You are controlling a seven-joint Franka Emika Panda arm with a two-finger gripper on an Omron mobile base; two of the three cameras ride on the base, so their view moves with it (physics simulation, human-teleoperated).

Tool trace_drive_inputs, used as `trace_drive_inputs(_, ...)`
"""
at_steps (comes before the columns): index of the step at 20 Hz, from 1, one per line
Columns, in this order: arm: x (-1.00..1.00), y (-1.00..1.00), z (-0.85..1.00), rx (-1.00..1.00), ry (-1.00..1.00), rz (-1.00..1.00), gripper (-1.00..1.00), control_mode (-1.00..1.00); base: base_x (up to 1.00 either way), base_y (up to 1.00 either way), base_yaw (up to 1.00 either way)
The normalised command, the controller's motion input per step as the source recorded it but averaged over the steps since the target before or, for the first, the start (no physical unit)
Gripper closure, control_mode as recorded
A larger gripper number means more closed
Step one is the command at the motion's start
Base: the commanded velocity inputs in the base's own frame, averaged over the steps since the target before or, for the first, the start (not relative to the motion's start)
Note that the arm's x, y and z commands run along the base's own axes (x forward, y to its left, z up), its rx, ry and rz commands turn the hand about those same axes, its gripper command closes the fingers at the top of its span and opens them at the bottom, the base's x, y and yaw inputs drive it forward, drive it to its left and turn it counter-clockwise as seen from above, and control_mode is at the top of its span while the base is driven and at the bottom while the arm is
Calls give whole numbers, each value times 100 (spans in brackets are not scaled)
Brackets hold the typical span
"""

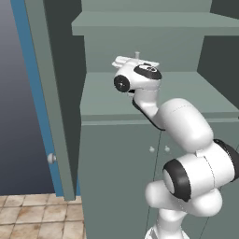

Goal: Sort all alcoholic drinks to one cabinet, and non-alcoholic drinks to the other.

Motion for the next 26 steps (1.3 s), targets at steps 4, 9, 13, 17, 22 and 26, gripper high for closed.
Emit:
trace_drive_inputs(4, -5, 4, 10, 0, 0, 0, -100, -100, 0, 0, 0)
trace_drive_inputs(9, -13, 14, 11, 0, 0, 0, -100, -100, 0, 0, 0)
trace_drive_inputs(13, -30, 20, 5, 0, 0, 0, -100, -100, 0, 0, 0)
trace_drive_inputs(17, -44, 15, 10, 0, 0, 0, -100, -100, 0, 0, 0)
trace_drive_inputs(22, -54, 3, 25, 0, 0, -1, -100, -100, 0, 0, 0)
trace_drive_inputs(26, -61, 0, 23, 0, 0, -3, -100, -100, 0, 0, 0)
